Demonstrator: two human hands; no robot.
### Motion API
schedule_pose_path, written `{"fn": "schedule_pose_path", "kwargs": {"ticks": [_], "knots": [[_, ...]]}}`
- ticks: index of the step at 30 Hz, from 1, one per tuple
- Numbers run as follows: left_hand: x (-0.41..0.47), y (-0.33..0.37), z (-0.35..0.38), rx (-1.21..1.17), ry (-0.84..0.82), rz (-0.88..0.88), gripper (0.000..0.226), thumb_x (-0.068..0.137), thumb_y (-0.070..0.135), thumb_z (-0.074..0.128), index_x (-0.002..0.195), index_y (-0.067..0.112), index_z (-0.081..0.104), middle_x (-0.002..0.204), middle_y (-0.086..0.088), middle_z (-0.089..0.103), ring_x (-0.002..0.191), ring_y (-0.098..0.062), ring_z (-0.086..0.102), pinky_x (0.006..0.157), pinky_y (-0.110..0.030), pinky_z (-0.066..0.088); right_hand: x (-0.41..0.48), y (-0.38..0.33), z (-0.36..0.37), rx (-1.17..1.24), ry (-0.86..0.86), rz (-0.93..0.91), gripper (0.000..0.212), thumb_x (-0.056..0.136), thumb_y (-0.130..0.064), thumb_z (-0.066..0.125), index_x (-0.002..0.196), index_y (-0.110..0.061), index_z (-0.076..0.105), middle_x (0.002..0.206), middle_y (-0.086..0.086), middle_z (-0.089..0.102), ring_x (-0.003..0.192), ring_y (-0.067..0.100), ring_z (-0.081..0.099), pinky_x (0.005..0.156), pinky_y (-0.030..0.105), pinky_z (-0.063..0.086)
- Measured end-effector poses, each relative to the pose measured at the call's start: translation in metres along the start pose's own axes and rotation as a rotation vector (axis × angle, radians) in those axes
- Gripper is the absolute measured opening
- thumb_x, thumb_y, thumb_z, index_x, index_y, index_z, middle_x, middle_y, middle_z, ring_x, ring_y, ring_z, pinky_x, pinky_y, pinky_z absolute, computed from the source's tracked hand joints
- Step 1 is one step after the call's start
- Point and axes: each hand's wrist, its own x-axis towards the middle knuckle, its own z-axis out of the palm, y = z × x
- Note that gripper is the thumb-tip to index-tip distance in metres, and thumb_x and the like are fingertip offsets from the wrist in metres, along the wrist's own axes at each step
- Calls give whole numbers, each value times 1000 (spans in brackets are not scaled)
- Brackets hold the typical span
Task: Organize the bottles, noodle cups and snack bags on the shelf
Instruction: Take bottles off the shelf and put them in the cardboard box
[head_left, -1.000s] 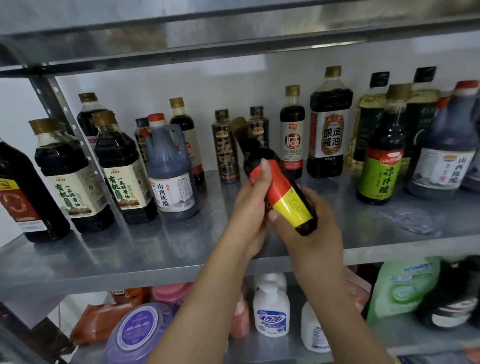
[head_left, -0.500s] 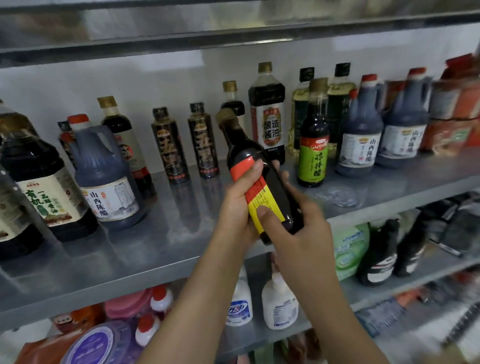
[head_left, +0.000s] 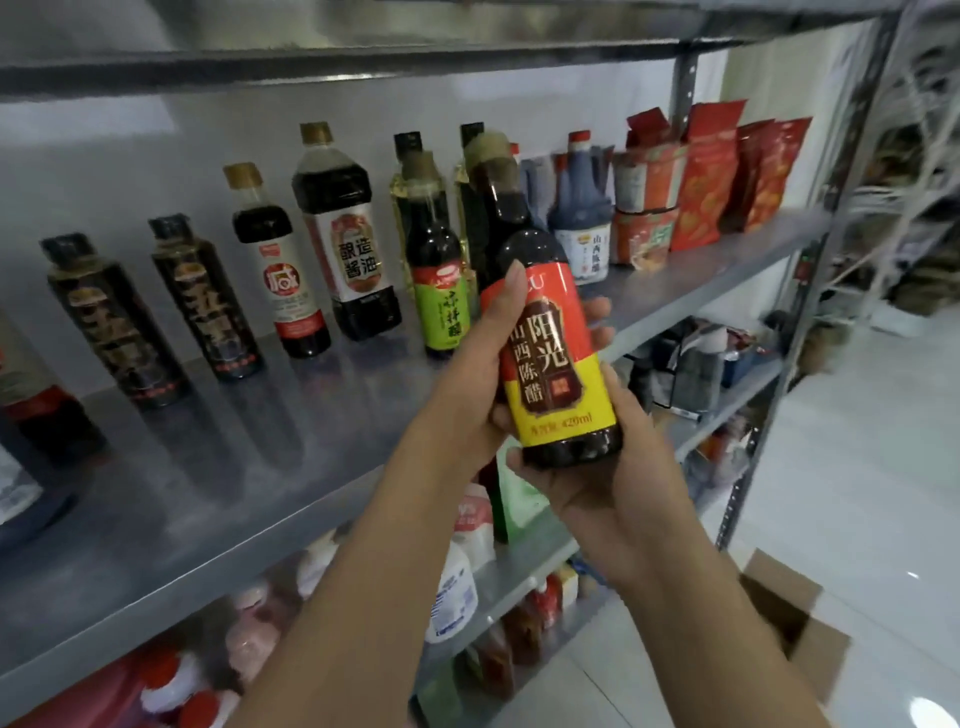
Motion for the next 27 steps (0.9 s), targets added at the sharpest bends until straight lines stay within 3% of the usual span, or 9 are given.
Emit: {"fn": "schedule_pose_path", "kwargs": {"ticks": [4,6,8,11,16,20,22,24,27], "knots": [[11,-24,32,139,134,-122,69,70,58,71,115,6,67,99,-11,76,84,-22,73,77,-36,59,-13,-21,-28,-271,111,-126,50,83,-53,57,113,-15,71,105,9,77,96,23,74,85,37,58],[13,-42,47,176,121,-166,62,76,54,72,115,6,67,93,-10,75,80,-23,72,74,-35,58,-24,-25,-41,-345,189,-149,45,88,-50,58,107,-12,73,102,11,77,97,26,74,90,41,57],[13,-62,62,160,78,-212,52,84,49,70,112,5,67,90,-12,74,77,-24,70,73,-35,57,-35,-26,-54,-307,285,-180,37,96,-43,56,101,-12,74,98,12,77,92,27,75,86,42,58],[10,-89,83,135,1,-286,51,88,44,70,116,2,66,92,-14,73,75,-24,70,70,-33,59,-56,-25,-77,-312,425,-223,42,97,-44,54,108,-8,72,99,13,77,92,29,74,84,44,58],[-2,-131,117,116,-133,-395,54,87,44,71,121,2,64,94,-15,72,82,-27,70,81,-41,60,-94,-28,-108,-316,569,-269,45,98,-46,52,117,-8,68,100,11,77,91,25,75,71,35,58],[-5,-155,133,250,-260,-454,50,88,52,67,115,10,65,96,-9,77,86,-25,74,89,-42,59,-114,-29,-134,-413,666,-235,45,99,-53,47,115,-17,69,101,7,77,95,23,74,86,40,58],[-2,-164,140,311,-298,-446,51,87,53,67,120,15,64,103,-7,77,95,-24,74,95,-46,57,-121,-38,-149,-572,712,-180,46,98,-60,42,103,-26,73,97,1,78,94,19,74,95,41,55],[5,-177,147,391,-327,-419,44,87,51,69,118,20,64,103,-3,77,98,-22,74,98,-47,54,-127,-54,-166,-702,768,-166,49,96,-64,40,92,-29,74,91,-5,78,88,12,74,92,38,55],[19,-200,159,429,-379,-430,34,85,44,74,110,21,66,102,-5,77,97,-24,73,98,-52,54,-132,-86,-196,-759,858,-242,42,97,-59,46,98,-24,70,91,-3,76,82,11,74,85,36,59]]}}
